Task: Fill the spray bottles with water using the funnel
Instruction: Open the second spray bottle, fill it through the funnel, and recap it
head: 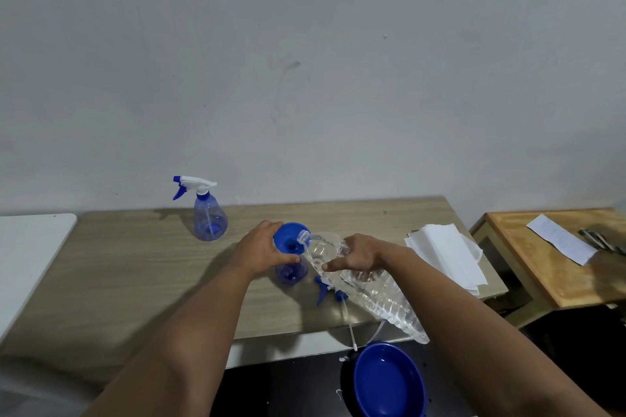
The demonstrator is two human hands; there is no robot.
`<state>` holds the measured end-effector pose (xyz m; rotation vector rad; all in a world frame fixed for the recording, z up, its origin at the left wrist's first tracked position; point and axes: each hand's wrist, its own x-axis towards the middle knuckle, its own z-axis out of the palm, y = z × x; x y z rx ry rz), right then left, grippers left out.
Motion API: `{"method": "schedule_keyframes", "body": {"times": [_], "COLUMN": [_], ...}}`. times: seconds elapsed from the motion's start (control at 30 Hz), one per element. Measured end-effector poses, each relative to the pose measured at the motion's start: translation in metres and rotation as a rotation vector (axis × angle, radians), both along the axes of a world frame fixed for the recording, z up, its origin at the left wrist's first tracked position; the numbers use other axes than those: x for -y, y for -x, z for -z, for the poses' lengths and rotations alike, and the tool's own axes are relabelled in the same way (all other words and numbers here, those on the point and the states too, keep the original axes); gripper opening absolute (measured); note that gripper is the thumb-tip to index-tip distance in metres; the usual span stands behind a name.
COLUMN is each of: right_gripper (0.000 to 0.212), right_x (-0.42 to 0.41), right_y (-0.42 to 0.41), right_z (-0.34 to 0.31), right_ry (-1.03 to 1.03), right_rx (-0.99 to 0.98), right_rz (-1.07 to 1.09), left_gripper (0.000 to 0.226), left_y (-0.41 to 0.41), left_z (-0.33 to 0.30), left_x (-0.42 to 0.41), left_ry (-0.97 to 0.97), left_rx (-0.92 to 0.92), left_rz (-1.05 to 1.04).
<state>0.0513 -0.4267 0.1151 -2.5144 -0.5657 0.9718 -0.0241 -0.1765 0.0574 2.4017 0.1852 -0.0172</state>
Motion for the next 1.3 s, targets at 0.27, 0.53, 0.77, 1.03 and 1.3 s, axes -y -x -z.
{"method": "schedule_keyframes", "body": {"times": [0.27, 0.53, 0.77, 1.03, 1.3], "right_gripper": [0.042, 0.044, 0.067, 0.056, 0.062], "right_x": [-0.001, 0.001, 0.009, 0.024, 0.021], "right_y": [-0.002, 0.001, 0.006, 0.005, -0.030], "right_z": [0.001, 0.000, 0.008, 0.007, -0.003], "right_ry": [0.000, -0.014, -0.152, -0.535, -0.747], "right_rx": [-0.010, -0.027, 0.030, 0.082, 0.268], "right_rz": [-0.005, 0.017, 0.062, 0.338, 0.545], "left_gripper": [0.084, 0.082, 0.079, 0.089, 0.085], "left_y": [0.001, 0.002, 0.003, 0.002, -0.001], "left_z": [0.000, -0.001, -0.003, -0.001, 0.000], "left_x": [0.000, 0.000, 0.001, -0.001, 0.000], "left_ry": [0.010, 0.011, 0.006, 0.003, 0.005], "left_rx": [0.017, 0.013, 0.016, -0.002, -0.008], "left_rz": [0.004, 0.001, 0.008, 0.004, -0.004]}}
